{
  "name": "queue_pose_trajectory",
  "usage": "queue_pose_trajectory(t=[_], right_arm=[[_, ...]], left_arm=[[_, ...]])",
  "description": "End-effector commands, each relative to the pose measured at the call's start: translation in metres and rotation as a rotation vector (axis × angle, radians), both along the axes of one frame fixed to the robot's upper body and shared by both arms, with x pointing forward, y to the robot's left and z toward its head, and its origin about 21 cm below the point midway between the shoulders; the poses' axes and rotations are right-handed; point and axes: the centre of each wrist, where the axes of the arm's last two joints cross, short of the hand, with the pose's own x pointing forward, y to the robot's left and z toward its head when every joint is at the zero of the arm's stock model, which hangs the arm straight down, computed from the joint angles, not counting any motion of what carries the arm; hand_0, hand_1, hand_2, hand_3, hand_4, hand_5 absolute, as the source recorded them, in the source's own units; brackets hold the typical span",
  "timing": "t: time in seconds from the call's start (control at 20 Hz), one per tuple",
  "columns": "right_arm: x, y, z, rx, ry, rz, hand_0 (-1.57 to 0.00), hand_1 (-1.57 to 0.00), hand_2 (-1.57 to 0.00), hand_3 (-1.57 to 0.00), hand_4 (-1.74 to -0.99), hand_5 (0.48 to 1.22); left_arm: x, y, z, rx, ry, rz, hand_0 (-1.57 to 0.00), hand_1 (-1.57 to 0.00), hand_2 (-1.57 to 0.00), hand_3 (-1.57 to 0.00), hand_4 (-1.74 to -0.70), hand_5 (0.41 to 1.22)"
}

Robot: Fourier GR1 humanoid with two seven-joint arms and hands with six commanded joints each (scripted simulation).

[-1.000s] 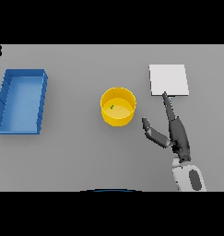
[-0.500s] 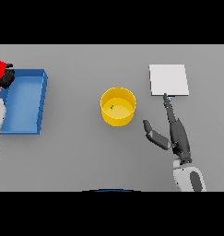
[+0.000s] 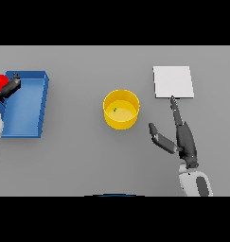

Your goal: Pick up the red beaker and tilt it to pour out 1 green nut into yellow bowl. Pick up the yellow bowl and place it on the metallic measuring scale.

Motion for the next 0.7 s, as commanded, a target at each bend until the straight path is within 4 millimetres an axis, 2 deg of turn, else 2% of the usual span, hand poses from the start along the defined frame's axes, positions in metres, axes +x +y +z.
queue_pose_trajectory(t=[0.0,0.1,0.25,0.35,0.55,0.65], right_arm=[[-0.002,0.001,0.002,0.003,-0.012,0.003,0.00,0.00,0.00,0.00,-1.004,0.636],[-0.002,0.004,-0.001,0.006,0.001,0.013,0.00,0.00,0.00,0.00,-1.005,0.634],[0.001,0.003,0.003,-0.001,-0.011,0.012,0.00,0.00,0.00,0.00,-1.011,0.639],[0.002,0.002,0.003,-0.006,-0.007,0.006,0.00,0.00,0.00,0.00,-1.012,0.639],[0.003,0.001,0.005,-0.060,0.029,0.008,0.00,0.00,0.00,0.00,-1.020,0.640],[0.012,0.000,0.013,-0.122,0.027,0.112,0.00,0.00,0.00,0.00,-1.005,0.669]], left_arm=[[-0.001,-0.002,-0.002,-0.005,0.014,0.003,-1.21,-1.00,-1.02,-0.95,-1.00,0.720],[-0.003,-0.001,-0.005,0.005,0.040,-0.018,-0.77,-0.64,-0.65,-0.61,-0.92,0.677],[0.002,0.000,-0.006,0.052,0.091,-0.058,-0.39,-0.33,-0.33,-0.31,-0.84,0.657],[0.001,0.002,-0.014,0.061,0.097,-0.072,-0.25,-0.21,-0.21,-0.20,-0.81,0.657],[0.001,0.000,-0.011,0.064,0.051,-0.087,-0.10,-0.08,-0.09,-0.08,-0.78,0.651],[0.002,0.001,-0.011,0.071,0.036,-0.085,-0.07,-0.05,-0.06,-0.05,-0.76,0.657]])
